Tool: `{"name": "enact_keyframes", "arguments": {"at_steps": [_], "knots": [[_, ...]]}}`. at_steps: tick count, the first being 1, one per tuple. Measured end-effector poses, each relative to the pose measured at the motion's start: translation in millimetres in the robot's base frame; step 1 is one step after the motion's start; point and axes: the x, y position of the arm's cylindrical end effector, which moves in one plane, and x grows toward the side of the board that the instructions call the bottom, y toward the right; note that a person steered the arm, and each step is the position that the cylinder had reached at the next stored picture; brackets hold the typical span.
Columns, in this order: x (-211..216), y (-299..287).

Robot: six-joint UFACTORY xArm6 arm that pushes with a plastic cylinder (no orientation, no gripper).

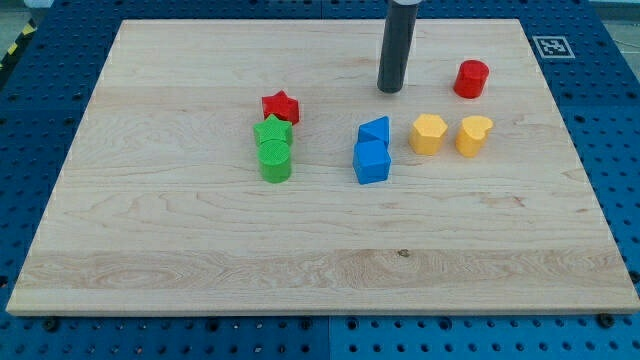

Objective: Move your arm towards the red circle

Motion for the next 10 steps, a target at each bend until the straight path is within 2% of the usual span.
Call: {"name": "enact_keyframes", "arguments": {"at_steps": [6, 7, 10], "knots": [[6.8, 0.4], [28.0, 8.5], [35.6, 144.0]]}}
